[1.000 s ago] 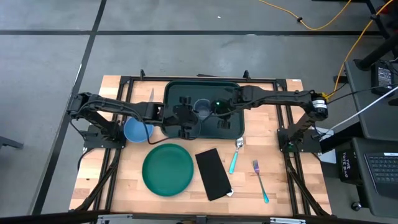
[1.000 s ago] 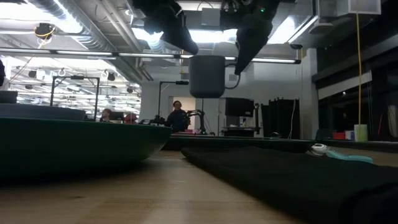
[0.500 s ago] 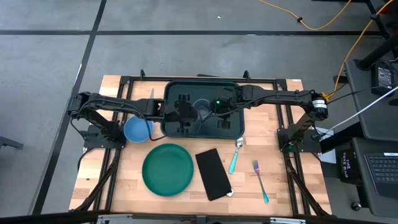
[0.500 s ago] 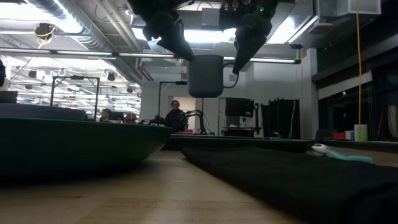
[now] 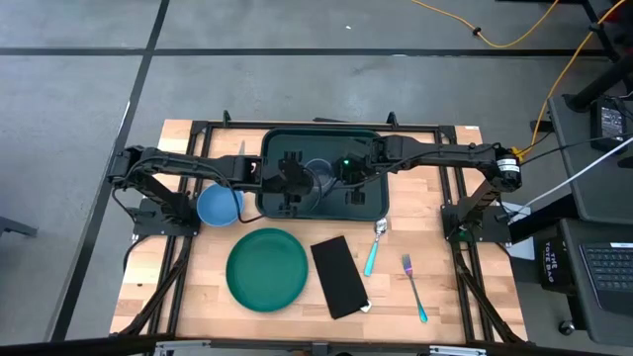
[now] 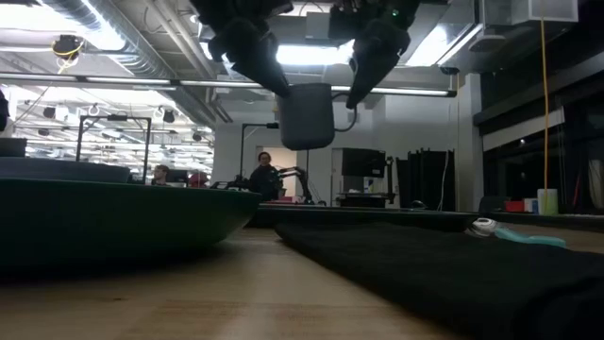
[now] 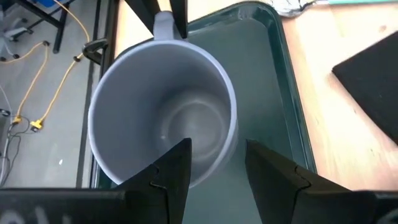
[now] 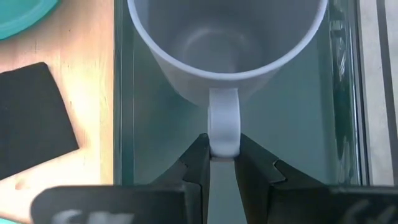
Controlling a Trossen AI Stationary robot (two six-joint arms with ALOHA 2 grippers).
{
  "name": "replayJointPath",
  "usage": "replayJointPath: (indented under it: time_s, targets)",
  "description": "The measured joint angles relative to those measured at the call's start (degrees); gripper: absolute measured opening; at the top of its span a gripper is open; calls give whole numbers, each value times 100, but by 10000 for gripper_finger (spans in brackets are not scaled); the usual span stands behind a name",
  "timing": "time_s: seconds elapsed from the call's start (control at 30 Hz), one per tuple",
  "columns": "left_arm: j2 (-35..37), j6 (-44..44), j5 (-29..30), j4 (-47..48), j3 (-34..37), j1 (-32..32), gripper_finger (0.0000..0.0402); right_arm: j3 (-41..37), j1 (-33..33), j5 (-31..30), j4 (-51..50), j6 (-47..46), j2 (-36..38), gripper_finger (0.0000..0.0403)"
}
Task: Set up tray
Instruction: Put the gray cup on the black tray
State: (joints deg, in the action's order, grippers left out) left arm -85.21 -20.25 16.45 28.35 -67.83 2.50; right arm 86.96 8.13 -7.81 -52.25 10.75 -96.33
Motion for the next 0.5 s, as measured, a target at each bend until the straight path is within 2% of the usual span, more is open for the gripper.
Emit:
replayJointPath:
  time_s: [0.33, 0.5]
  targets:
    - [0, -279, -7, 33, 0, -2, 142, -2, -1, 39, 175, 109, 2, 61]
    - [0, -323, -110, 31, 0, 0, 115, -2, -1, 48, 179, 153, 4, 61]
